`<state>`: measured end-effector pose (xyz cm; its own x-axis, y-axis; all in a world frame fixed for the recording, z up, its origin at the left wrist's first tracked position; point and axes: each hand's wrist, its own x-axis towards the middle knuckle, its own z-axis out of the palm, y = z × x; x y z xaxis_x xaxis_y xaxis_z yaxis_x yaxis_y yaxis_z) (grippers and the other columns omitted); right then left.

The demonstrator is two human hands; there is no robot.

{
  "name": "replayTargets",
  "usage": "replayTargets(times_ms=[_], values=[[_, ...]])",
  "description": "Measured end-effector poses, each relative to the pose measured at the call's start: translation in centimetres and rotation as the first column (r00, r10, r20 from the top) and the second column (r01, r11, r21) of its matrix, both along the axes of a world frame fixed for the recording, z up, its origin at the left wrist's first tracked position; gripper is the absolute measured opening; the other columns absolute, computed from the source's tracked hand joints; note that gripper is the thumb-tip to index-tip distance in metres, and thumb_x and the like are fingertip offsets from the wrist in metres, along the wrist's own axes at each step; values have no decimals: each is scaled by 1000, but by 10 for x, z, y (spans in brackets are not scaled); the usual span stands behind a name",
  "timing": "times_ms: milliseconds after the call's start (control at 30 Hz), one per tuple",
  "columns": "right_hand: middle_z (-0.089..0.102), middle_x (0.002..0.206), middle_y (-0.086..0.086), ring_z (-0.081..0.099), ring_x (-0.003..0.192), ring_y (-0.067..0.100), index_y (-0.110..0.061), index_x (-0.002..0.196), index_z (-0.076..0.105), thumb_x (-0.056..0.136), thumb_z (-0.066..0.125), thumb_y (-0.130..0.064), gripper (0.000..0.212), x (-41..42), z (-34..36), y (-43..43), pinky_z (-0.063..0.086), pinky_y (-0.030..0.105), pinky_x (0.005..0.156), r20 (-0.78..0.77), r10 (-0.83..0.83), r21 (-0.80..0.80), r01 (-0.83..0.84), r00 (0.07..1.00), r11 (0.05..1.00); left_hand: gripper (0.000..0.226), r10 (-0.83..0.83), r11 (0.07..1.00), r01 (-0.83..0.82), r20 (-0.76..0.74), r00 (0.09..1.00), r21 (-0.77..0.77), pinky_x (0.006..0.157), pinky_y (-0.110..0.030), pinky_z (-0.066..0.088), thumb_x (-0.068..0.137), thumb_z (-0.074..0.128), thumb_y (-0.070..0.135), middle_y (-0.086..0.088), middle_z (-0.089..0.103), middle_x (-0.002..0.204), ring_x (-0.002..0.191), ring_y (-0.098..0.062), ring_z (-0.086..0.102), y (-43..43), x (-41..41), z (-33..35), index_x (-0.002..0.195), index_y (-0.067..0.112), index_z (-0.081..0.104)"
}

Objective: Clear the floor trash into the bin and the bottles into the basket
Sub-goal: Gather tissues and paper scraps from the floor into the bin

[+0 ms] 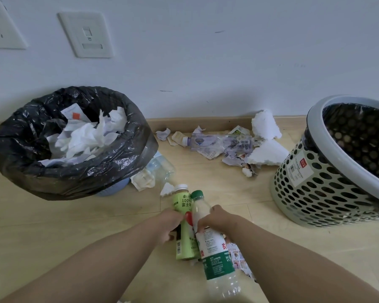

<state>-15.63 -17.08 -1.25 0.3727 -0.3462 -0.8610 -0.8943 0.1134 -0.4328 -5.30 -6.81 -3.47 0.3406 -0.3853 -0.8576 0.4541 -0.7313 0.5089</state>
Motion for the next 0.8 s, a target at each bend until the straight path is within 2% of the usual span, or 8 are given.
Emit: replayTargets(times_ms=[100, 267, 433, 533, 600, 667, 733, 800], values=[[49, 116, 17, 57, 105, 36, -10, 135, 23, 72, 70, -15, 79, 0, -1, 4, 50, 50, 92, 39, -38, 11, 37, 999, 999, 15, 40, 998, -44, -67, 997, -54, 75, -35, 49, 89, 61, 14, -13, 66, 98, 88, -25, 62, 5, -2, 3, 102, 8, 59], [56, 111, 13, 61, 80, 21, -11, 132, 29, 78, 71, -16, 68, 4, 14, 0, 51, 30, 55, 134, -97, 133, 79, 986, 988, 26, 90, 991, -100, -107, 990, -88, 86, -44, 54, 86, 66, 28, -15, 71, 92, 85, -30, 67, 6, 4, 6, 100, 8, 61], [60, 114, 12, 63, 87, 24, -18, 122, 36, 77, 75, -23, 59, 17, 40, -19, 54, 38, 77, 269, -143, 54, 134, 952, 990, 27, 49, 968, -44, 18, 999, -248, 80, -39, 52, 85, 66, 21, -12, 70, 98, 88, -28, 66, -9, 25, 37, 109, 12, 57], [58, 116, 12, 62, 85, 22, -15, 128, 36, 77, 74, -27, 64, 26, 76, -33, 55, 38, 71, 336, -77, -61, 103, 939, 993, 16, 22, 949, 34, 174, 985, -313, 67, -31, 49, 87, 64, 19, -5, 67, 91, 82, -21, 64, -21, 36, 69, 101, 18, 54], [52, 124, 13, 59, 86, 22, -16, 133, 33, 79, 71, -30, 69, 29, 103, -45, 53, 34, 64, 394, -33, -155, 101, 918, 983, 23, 37, 926, 56, 238, 970, -373, 74, -35, 52, 86, 65, 20, -8, 68, 97, 88, -25, 65, -31, 40, 92, 106, 17, 55], [54, 122, 10, 59, 96, 26, -17, 133, 34, 78, 70, -35, 69, 28, 129, -59, 53, 44, 79, 485, -69, -180, 177, 872, 968, 28, 106, 897, 24, 266, 958, -442, 87, -42, 50, 83, 68, 22, -8, 69, 102, 97, -29, 65, -44, 41, 118, 109, 19, 58], [58, 116, 7, 59, 100, 28, -17, 128, 39, 80, 69, -37, 61, 22, 154, -70, 49, 50, 90, 566, -126, -169, 264, 815, 950, 31, 189, 857, -18, 280, 941, -515, 87, -41, 46, 81, 70, 24, -5, 68, 104, 99, -26, 62, -58, 36, 148, 109, 20, 58], [59, 112, 7, 60, 96, 27, -16, 125, 40, 81, 68, -33, 55, 15, 178, -81, 49, 48, 87, 637, -176, -151, 345, 751, 926, 30, 241, 803, -34, 272, 931, -594, 84, -40, 43, 81, 69, 23, -3, 66, 106, 99, -24, 60, -73, 29, 174, 108, 21, 57]])
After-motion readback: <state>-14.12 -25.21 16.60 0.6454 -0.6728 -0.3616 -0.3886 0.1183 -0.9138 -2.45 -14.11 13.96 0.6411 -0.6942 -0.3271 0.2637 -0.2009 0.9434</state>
